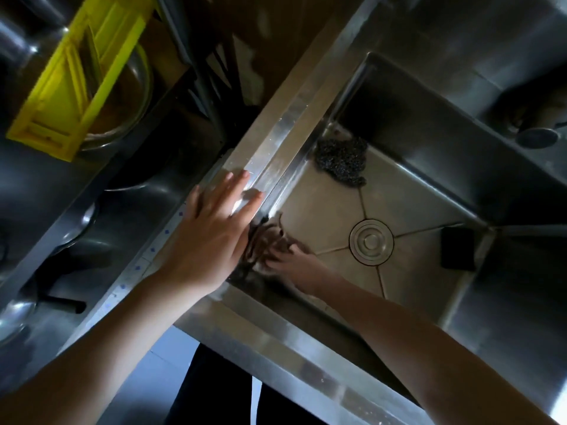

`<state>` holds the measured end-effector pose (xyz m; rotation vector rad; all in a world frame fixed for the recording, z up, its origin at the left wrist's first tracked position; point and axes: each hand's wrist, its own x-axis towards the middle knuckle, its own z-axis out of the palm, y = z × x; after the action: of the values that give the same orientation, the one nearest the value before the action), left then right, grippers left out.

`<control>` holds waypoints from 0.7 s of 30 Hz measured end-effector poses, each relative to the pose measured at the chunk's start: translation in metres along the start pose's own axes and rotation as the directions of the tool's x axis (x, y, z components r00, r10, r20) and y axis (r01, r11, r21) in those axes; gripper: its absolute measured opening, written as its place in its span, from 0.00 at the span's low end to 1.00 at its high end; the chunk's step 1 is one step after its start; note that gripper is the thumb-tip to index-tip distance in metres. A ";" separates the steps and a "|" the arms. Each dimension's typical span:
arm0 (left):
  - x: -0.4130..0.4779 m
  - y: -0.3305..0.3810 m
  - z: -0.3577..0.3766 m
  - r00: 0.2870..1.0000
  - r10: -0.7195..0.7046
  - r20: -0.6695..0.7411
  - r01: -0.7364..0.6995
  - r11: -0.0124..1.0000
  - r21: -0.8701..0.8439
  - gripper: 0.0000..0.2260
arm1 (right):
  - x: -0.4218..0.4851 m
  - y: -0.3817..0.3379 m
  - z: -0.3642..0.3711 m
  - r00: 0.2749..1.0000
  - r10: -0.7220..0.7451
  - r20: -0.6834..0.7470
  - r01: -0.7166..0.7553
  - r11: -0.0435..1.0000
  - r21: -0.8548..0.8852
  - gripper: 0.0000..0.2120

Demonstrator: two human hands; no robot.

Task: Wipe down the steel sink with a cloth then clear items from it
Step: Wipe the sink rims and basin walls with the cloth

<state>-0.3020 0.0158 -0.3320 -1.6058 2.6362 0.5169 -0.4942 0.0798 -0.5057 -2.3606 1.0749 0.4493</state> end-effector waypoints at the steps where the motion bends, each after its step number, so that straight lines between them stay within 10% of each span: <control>1: -0.002 0.002 0.001 0.999 -0.035 -0.005 0.035 0.999 -0.011 0.21 | -0.005 0.000 0.006 0.997 -0.072 0.033 0.072 0.997 0.012 0.27; 14: -0.062 0.030 0.025 0.980 -0.159 -0.123 0.160 0.987 -0.004 0.20 | -0.141 0.037 0.056 0.946 -0.009 0.324 -0.043 0.987 0.152 0.31; 21: -0.091 0.057 0.031 0.964 -0.210 -0.164 0.201 0.977 -0.067 0.18 | -0.086 0.022 0.037 0.966 0.026 0.258 -0.067 0.986 0.150 0.30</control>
<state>-0.3131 0.1273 -0.3291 -1.9953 2.5435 0.4586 -0.5687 0.1400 -0.5008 -2.0766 1.0075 0.6421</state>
